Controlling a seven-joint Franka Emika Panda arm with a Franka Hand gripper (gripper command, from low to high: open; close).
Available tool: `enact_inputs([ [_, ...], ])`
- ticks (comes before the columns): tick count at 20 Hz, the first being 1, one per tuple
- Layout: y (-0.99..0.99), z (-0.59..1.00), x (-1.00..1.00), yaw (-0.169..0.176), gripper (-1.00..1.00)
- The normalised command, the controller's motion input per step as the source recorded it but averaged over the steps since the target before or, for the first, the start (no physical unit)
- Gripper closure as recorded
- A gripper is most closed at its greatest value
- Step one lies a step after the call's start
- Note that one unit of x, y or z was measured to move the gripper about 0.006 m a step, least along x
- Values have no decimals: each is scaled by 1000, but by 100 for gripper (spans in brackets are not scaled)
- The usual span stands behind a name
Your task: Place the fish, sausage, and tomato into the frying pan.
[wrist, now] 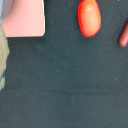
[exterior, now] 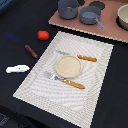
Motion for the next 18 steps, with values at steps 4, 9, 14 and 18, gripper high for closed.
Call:
enact_inputs([
  [4, -1000, -458, 48, 0, -100],
  [9, -1000, -455, 36, 0, -100],
  [14, -1000, -489, 0, 0, -100],
  [18, -1000, -559, 0, 12, -100],
])
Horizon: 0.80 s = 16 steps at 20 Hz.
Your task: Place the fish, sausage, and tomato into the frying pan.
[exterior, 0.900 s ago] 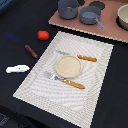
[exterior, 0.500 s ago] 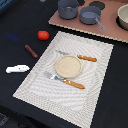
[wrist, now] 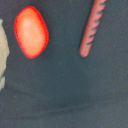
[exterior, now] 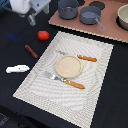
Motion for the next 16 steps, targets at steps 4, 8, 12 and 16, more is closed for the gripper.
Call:
enact_inputs([
  [4, -971, -573, 0, 49, -100],
  [8, -907, -475, 0, 81, -100],
  [12, -809, -271, -22, 123, -100],
  [16, -545, -197, -20, 158, -100],
])
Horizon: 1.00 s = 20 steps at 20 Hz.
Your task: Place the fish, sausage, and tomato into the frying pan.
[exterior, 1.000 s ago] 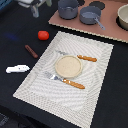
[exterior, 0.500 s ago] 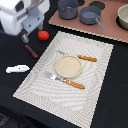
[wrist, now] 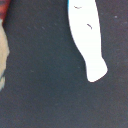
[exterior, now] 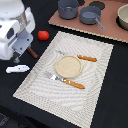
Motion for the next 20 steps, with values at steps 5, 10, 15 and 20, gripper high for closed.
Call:
enact_inputs([
  [5, -247, -277, 4, 108, -100],
  [10, -109, -379, 12, 77, -100],
  [15, -77, -378, 13, 64, -100],
  [20, -58, -354, 15, 55, -100],
])
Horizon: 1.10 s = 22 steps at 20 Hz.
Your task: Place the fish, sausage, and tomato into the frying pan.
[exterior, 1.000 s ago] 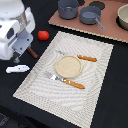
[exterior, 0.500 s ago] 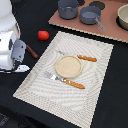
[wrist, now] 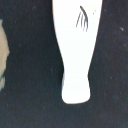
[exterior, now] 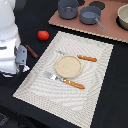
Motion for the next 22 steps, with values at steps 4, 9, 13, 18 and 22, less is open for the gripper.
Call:
enact_inputs([
  [4, -49, -331, 11, 53, -100],
  [9, -52, -182, 2, 50, 100],
  [13, -49, -53, 0, 39, 100],
  [18, -44, -69, 0, 31, 100],
  [22, -10, -138, -1, 18, 100],
])
